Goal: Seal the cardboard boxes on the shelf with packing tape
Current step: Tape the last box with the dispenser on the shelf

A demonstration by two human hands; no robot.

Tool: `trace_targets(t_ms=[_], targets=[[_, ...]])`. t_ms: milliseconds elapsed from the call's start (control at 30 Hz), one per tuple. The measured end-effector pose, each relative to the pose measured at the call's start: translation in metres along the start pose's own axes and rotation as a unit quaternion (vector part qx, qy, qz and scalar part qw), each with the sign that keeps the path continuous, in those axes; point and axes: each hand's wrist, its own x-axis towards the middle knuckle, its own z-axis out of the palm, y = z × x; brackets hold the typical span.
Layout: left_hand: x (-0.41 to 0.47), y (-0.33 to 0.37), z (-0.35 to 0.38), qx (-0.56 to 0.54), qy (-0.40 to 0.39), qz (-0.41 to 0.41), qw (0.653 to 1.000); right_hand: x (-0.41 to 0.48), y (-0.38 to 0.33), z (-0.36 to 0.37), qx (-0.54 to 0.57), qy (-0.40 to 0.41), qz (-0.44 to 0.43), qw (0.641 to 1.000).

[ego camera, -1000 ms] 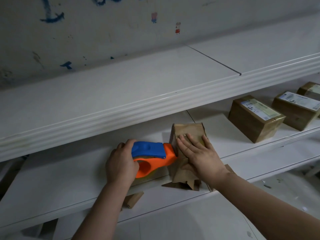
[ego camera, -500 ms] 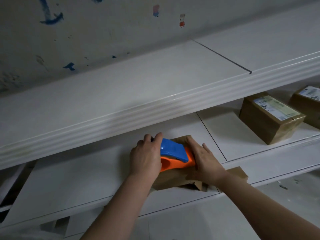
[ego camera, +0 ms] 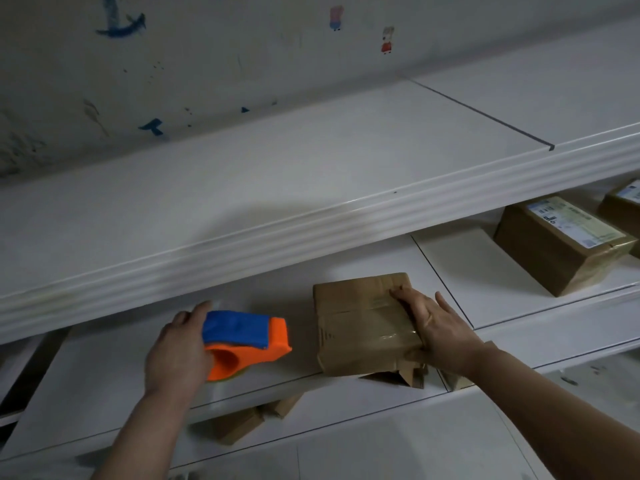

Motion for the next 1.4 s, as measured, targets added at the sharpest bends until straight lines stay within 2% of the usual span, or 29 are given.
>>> trace_targets(t_ms=[167, 333, 533, 733, 867, 967, 1033, 1100, 1200, 1300, 1367, 1400], targets=[[0.002, 0.038, 0.025, 0.049, -0.017, 0.065, 0.997, 0.000, -0.006, -0.001, -0.039, -0.022, -0.004, 0.999], [0.007, 0.049, 0.032, 0.050, -0.032, 0.074, 0.995, 0.003, -0.046, -0.001, -0.146, -0.041, 0.028, 0.988], [0.009, 0.049, 0.030, 0.045, -0.042, 0.077, 0.995, 0.006, -0.063, 0.013, -0.163, -0.042, -0.008, 0.986], [0.006, 0.050, 0.030, 0.034, -0.048, 0.081, 0.995, 0.010, -0.086, 0.029, -0.193, 0.003, -0.057, 0.980], [0.006, 0.046, 0.032, 0.029, -0.053, 0.087, 0.994, 0.012, -0.116, 0.040, -0.196, -0.033, -0.100, 0.975], [0.001, 0.039, 0.037, -0.005, -0.070, 0.074, 0.995, 0.016, -0.114, 0.045, -0.201, -0.023, -0.046, 0.978], [-0.008, 0.035, 0.043, -0.044, -0.085, 0.063, 0.993, 0.025, -0.102, 0.034, -0.186, 0.000, 0.020, 0.982], [-0.021, 0.035, 0.047, -0.069, -0.088, 0.047, 0.993, 0.029, -0.094, 0.022, -0.161, -0.058, 0.069, 0.983], [-0.033, 0.040, 0.039, -0.068, -0.040, 0.035, 0.996, 0.022, -0.091, 0.013, -0.134, -0.069, 0.042, 0.988], [-0.035, 0.050, 0.014, -0.064, 0.006, 0.040, 0.997, 0.010, -0.080, 0.000, -0.073, -0.040, 0.018, 0.996], [-0.036, 0.061, -0.011, -0.096, 0.025, 0.029, 0.995, 0.004, -0.068, -0.012, 0.077, 0.013, 0.006, 0.997], [-0.037, 0.064, -0.024, -0.119, 0.034, 0.025, 0.992, 0.003, -0.064, -0.017, 0.206, 0.043, -0.002, 0.978]])
